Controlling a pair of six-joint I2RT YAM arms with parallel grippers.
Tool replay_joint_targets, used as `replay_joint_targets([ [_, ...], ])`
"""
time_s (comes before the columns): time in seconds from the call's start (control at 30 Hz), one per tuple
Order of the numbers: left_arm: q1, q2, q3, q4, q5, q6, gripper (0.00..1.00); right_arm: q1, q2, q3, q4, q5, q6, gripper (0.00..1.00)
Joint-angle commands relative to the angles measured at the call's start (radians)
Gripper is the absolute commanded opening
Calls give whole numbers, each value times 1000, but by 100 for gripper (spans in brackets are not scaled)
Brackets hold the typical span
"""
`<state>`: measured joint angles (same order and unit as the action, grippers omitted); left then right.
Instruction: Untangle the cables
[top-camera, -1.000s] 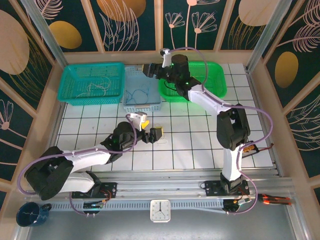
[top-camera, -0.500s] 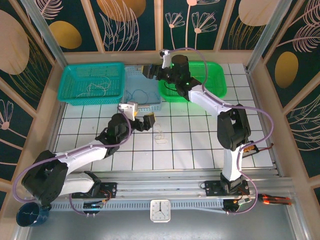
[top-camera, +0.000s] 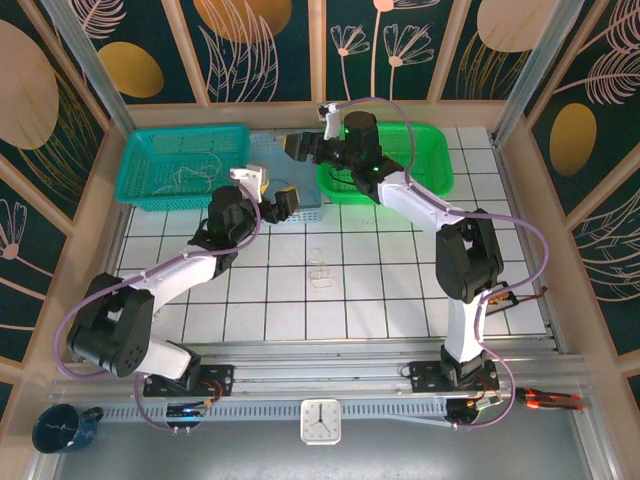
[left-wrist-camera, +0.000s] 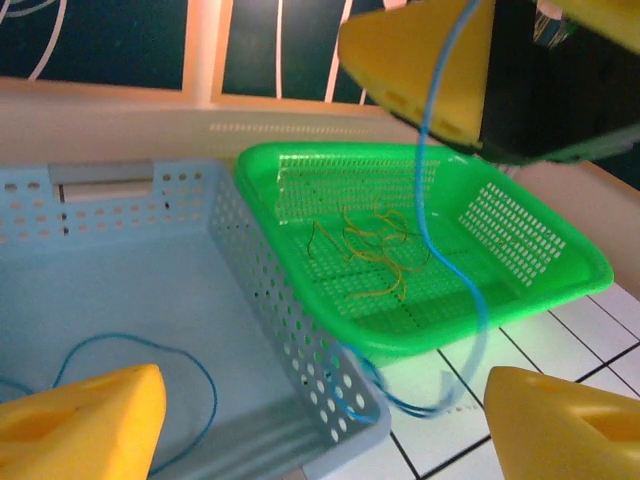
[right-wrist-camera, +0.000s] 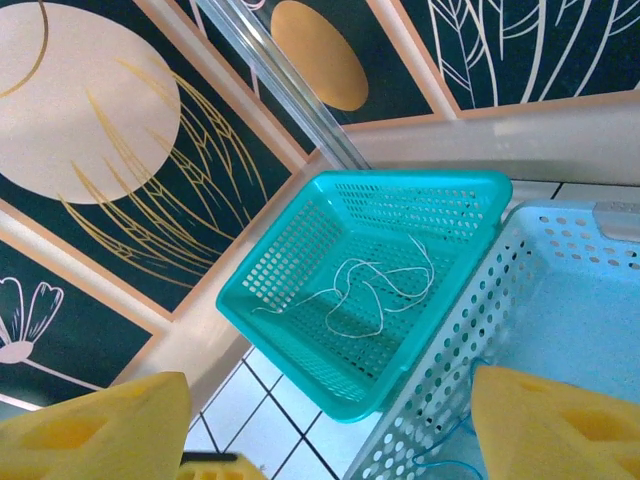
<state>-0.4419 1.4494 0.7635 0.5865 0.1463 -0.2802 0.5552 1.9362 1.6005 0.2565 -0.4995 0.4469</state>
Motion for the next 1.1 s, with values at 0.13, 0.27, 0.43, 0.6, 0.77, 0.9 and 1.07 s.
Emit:
replay_joint_targets([
  [0.13, 11, 80, 90, 32, 98, 45, 78, 23, -61, -8, -35, -19, -25, 75],
  [0.27, 11, 106, 112, 42, 111, 43, 78, 34, -65, -8, -50, -16, -31, 76],
  [0.43, 11, 119, 122, 53, 121, 47, 80, 47, -66, -6, -57, -14, -33, 76],
  [0.6, 12, 133, 132, 55, 109, 59, 80, 61, -61, 7, -65, -20, -27, 76],
  [0.77, 16, 158, 149, 63, 94, 67, 76, 74, -70, 8, -64, -31, -11, 76],
  [0.9, 21, 179, 163, 77, 94, 63, 69, 77, -88, -8, -49, -42, 10, 76],
  [1.07, 20, 198, 178, 90, 100, 56, 64, 80, -120, -45, -14, -45, 40, 76],
])
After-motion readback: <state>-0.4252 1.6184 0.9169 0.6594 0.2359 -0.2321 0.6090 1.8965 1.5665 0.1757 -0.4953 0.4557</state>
